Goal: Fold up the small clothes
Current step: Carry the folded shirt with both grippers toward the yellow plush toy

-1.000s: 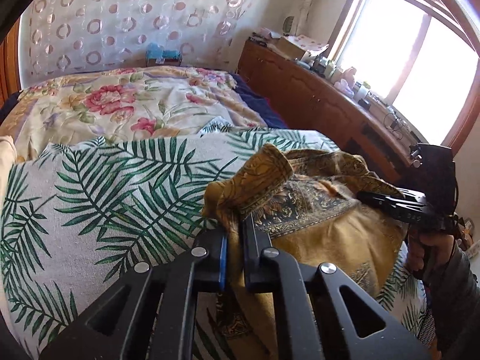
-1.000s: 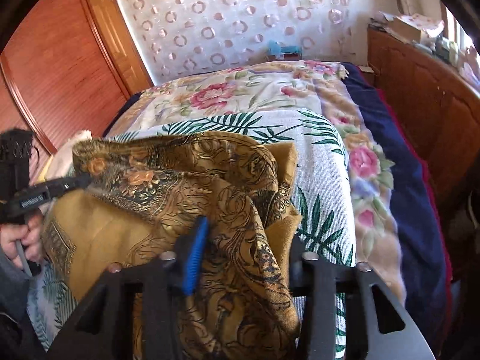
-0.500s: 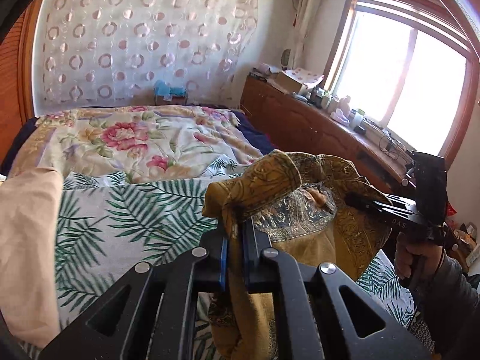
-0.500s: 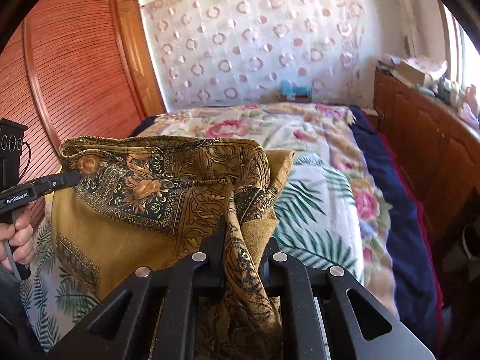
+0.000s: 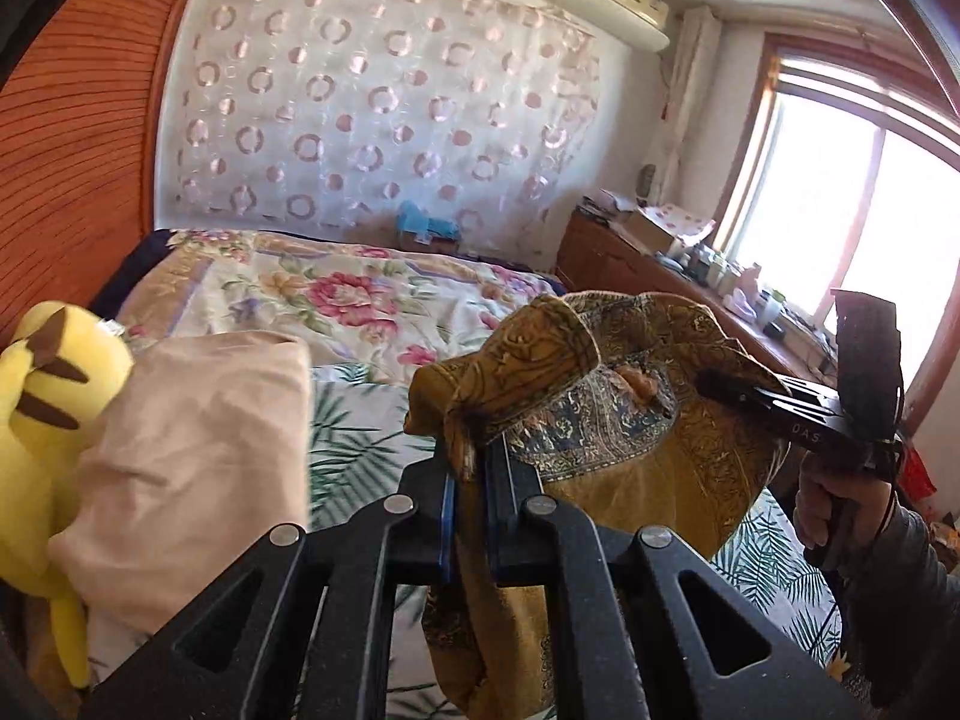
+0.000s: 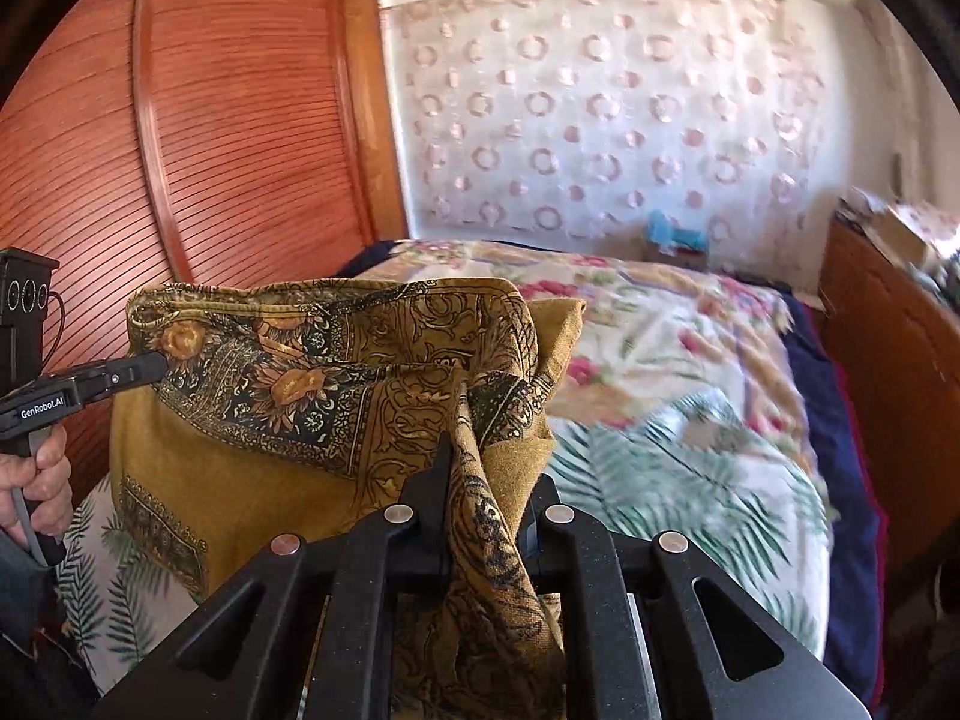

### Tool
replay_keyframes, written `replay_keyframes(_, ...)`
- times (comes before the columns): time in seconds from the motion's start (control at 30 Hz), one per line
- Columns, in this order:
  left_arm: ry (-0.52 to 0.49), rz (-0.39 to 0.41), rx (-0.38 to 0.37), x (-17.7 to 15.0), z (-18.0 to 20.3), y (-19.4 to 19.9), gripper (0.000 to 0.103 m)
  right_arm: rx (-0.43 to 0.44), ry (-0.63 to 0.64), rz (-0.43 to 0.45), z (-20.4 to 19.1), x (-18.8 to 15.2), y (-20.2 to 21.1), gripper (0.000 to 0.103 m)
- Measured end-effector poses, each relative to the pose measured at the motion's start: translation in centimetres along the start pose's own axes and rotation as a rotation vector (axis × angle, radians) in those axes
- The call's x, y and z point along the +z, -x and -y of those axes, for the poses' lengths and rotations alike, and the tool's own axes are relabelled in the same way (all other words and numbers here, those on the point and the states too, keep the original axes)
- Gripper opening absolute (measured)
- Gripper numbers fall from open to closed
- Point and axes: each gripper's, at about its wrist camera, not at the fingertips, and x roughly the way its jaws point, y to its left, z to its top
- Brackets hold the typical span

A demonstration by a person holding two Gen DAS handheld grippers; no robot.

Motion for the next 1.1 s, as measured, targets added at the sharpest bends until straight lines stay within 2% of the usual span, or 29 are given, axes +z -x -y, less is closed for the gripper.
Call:
replay_keyframes(0.1,0.026,0.039,0.039,-0.5,-2.1,1.7,0.008,0.03,0.056,0.011,-1.8,1.5,-1.9,0.012)
replay_keyframes(0.13,0.034,0.053,0.058,-0.7,-2.9,2.1,0.008,0.039,0.081,0.016,-1.0,2.2,-2.9,0.012)
replay_keyframes(0.3,0.09,0.09,0.116,-1.1,-6.9,3.0,0.008,0.074,0.189,0.02,-3.4,4.6,-6.8,0.012)
replay_keyframes(0.43,0.139,0.094,0.175,-1.8,-10.5,2.6,0.008,0.108,0.253,0.007,-5.0,7.2,-10.2,0.012)
replay_keyframes(0.6,0.209,0.09,0.201,-3.1,-14.0,2.9,0.008,0.119,0.38,-0.013,-8.0,10.6,-15.0,0.012)
replay_keyframes(0.77,0.296,0.114,0.215,-4.8,-15.6,3.6,0.008,0.15,0.507,-0.027,-11.4,12.8,-19.5,0.012)
replay_keyframes(0.93,0.328,0.111,0.284,-6.6,-16.1,3.7,0.008,0.219,0.593,-0.075,-14.6,13.7,-25.5,0.012)
replay_keyframes(1.03,0.349,0.087,0.301,-7.3,-16.9,3.4,0.008,0.255,0.583,-0.125,-15.9,14.6,-29.5,0.016)
replay_keyframes(1.07,0.351,0.081,0.304,-7.5,-17.1,3.4,0.008,0.26,0.569,-0.138,-16.0,14.9,-30.4,0.023)
replay_keyframes(1.1,0.35,0.075,0.309,-7.6,-17.2,3.3,0.008,0.257,0.544,-0.148,-15.9,15.3,-31.3,0.034)
